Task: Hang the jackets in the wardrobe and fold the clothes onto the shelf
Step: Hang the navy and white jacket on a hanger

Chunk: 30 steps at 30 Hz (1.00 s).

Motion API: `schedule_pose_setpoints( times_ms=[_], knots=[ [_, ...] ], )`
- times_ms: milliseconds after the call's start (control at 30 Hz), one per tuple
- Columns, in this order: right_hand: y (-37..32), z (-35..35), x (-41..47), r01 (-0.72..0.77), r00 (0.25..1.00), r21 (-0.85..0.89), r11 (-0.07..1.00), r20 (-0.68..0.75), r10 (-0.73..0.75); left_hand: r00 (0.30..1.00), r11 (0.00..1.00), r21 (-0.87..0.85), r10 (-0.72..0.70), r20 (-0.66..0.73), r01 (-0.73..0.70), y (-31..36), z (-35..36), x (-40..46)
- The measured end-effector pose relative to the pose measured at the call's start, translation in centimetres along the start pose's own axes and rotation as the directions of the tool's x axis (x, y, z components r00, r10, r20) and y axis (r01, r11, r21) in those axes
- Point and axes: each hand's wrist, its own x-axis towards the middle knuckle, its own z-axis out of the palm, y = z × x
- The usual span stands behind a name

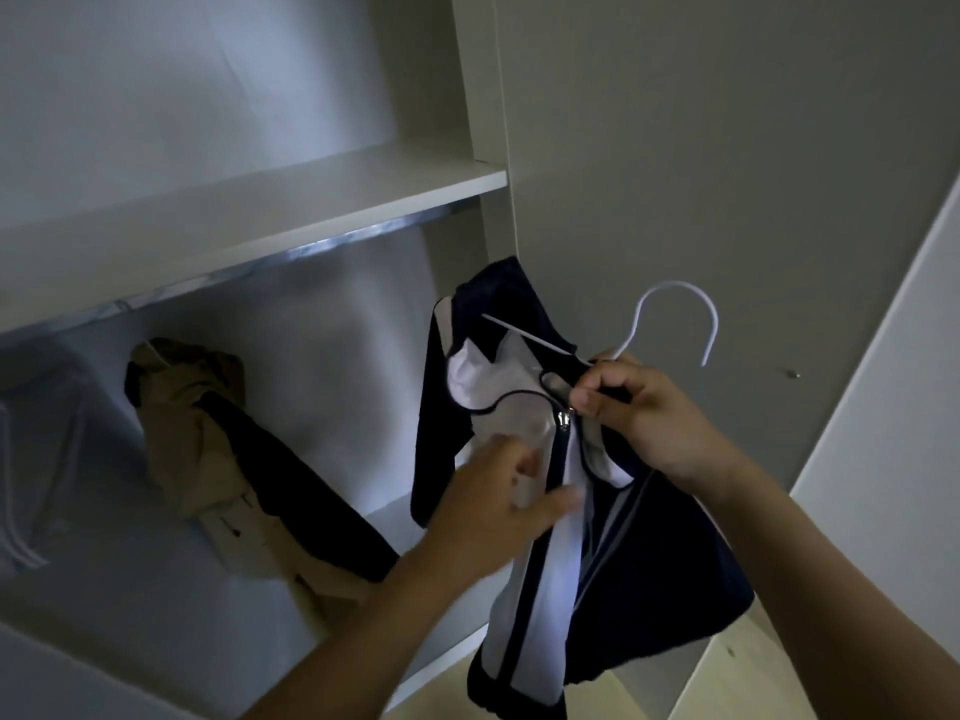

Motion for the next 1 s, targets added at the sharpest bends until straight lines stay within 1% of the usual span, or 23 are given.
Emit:
schedule_pose_setpoints(
  times_ms=[33, 67, 200, 267, 333, 467, 500, 533, 567, 600, 667, 700, 767, 800, 833, 900, 967, 1000],
  knots=[
    [0.0, 0.4, 0.3, 0.008, 1.000, -0.017, 1.000, 0.009, -0.008, 0.997, 0.991, 0.110, 0.075, 0.000, -0.074, 0.3, 0.9, 0.2],
    [0.0, 0.7, 0.6, 0.014, 1.000, -0.046, 0.999, 0.012, -0.014, 0.991, 0.975, 0.182, 0.131, -0.024, -0.125, 0.6, 1.3, 0.6],
    [0.5, 0.7, 1.7, 0.083, 0.995, -0.205, 0.975, -0.044, -0.094, 0.978, 0.914, 0.363, 0.209, -0.031, -0.183, -0.1, 0.8, 0.2],
    [0.9, 0.9, 2.1, 0.130, 0.990, -0.318, 0.939, -0.016, -0.143, 0.976, 0.887, 0.414, 0.215, 0.016, -0.203, -1.4, -0.3, -0.9],
    [1.3, 1.8, 2.5, 0.153, 0.988, -0.392, 0.907, 0.029, -0.154, 0.981, 0.889, 0.413, 0.183, 0.070, -0.196, -2.6, -1.6, -1.7],
    [2.1, 3.9, 2.7, 0.133, 0.991, -0.391, 0.911, 0.040, -0.127, 0.976, 0.876, 0.449, 0.091, 0.199, -0.173, -3.9, -3.1, -2.8],
    [2.3, 4.4, 2.8, 0.119, 0.993, -0.375, 0.919, 0.044, -0.110, 0.975, 0.914, 0.392, 0.015, 0.221, -0.104, -4.1, -3.3, -3.0],
    [2.4, 4.7, 2.8, 0.102, 0.995, -0.356, 0.929, 0.048, -0.091, 0.967, 0.957, 0.291, -0.058, 0.248, -0.017, -4.2, -3.4, -3.1],
    [2.4, 5.0, 2.9, 0.083, 0.996, -0.334, 0.939, 0.052, -0.069, 0.955, 0.980, 0.188, -0.121, 0.272, 0.070, -4.1, -3.5, -3.2],
    [2.3, 5.2, 3.0, 0.062, 0.997, -0.311, 0.949, 0.064, -0.044, 0.950, 0.982, 0.158, -0.142, 0.277, 0.100, -4.0, -3.5, -3.1],
    [1.9, 5.6, 3.2, 0.033, 0.995, -0.263, 0.964, 0.099, -0.008, 0.967, 0.968, 0.248, -0.105, 0.232, 0.046, -3.6, -3.1, -3.0],
    [1.7, 5.7, 3.3, 0.036, 0.995, -0.248, 0.968, 0.098, -0.011, 0.977, 0.966, 0.258, -0.082, 0.195, 0.030, -3.4, -2.6, -3.1],
    [1.5, 5.9, 3.3, 0.076, 0.996, -0.254, 0.964, 0.069, -0.060, 0.987, 0.981, 0.191, -0.062, 0.146, 0.033, -3.1, -1.6, -3.6],
    [1.5, 5.9, 3.2, 0.097, 0.995, -0.274, 0.957, 0.056, -0.085, 0.984, 0.985, 0.160, -0.084, 0.157, 0.058, -3.2, -1.4, -3.7],
    [1.6, 6.0, 3.1, 0.106, 0.994, -0.294, 0.950, 0.047, -0.097, 0.975, 0.983, 0.166, -0.113, 0.191, 0.082, -3.4, -1.7, -3.6],
    [1.9, 5.9, 3.0, 0.083, 0.996, -0.298, 0.951, 0.037, -0.075, 0.947, 0.970, 0.189, -0.197, 0.255, 0.151, -4.1, -3.1, -3.0],
    [1.9, 5.9, 3.0, 0.067, 0.998, -0.263, 0.963, 0.039, -0.059, 0.927, 0.968, 0.103, -0.250, 0.280, 0.230, -5.0, -4.8, -2.3],
    [1.7, 5.8, 3.1, 0.084, 0.996, -0.245, 0.966, 0.048, -0.075, 0.921, 0.965, 0.049, -0.261, 0.289, 0.259, -5.3, -5.3, -2.0]
  ],
)
